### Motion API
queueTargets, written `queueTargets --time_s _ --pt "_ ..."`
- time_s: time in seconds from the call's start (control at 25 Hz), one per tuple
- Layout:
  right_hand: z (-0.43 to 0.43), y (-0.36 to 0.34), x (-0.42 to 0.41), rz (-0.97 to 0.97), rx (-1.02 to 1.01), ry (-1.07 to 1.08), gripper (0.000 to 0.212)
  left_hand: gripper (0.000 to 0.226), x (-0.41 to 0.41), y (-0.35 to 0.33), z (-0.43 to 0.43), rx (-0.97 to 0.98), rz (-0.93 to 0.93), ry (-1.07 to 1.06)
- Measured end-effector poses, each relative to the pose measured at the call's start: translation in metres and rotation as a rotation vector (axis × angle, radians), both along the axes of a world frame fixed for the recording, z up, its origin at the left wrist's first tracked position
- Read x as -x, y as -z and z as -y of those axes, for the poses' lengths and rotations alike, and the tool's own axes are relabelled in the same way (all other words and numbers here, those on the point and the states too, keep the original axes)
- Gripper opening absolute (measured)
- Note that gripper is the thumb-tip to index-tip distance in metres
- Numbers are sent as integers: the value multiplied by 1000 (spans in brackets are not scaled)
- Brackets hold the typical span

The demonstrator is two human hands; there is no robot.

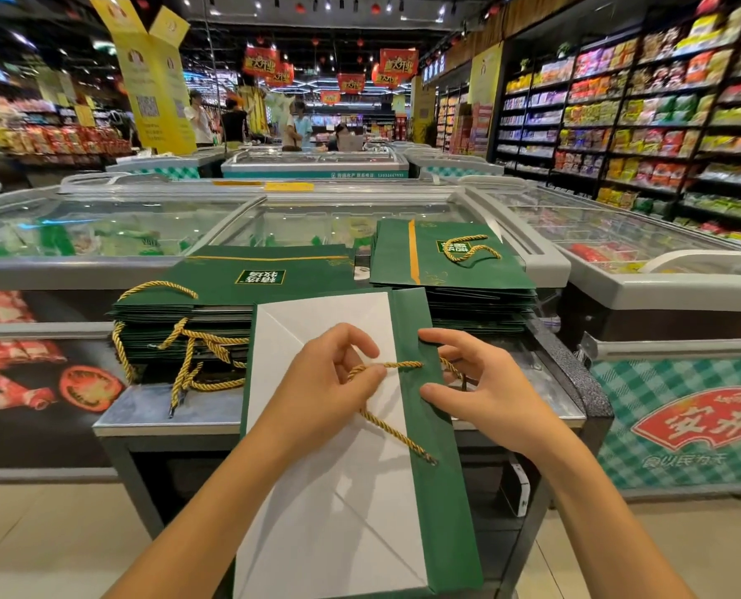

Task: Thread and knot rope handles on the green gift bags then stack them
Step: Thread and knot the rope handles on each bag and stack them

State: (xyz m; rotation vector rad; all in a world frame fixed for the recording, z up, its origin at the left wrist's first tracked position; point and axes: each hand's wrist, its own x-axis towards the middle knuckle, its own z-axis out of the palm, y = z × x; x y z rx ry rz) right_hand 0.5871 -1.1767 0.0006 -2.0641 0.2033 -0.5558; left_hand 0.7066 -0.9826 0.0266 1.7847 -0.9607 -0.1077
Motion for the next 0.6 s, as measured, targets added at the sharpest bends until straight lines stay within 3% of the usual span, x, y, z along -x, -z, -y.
queueTargets --time_s 0.12,0.28,0.36,0.52,0.6 --pt "3 1 1 2 13 19 59 3 -3 2 -5 -93 266 -51" --pt "2 0 1 0 -4 3 60 7 -2 12 -10 -95 297 -92" --pt "3 0 1 -1 -1 4 60 9 2 15 -11 -55 207 -29" --pt "3 -1 2 8 -55 2 59 10 -6 7 -20 151 -180 85" --pt "2 -3 3 1 -74 -9 58 9 -9 5 -23 94 -144 70"
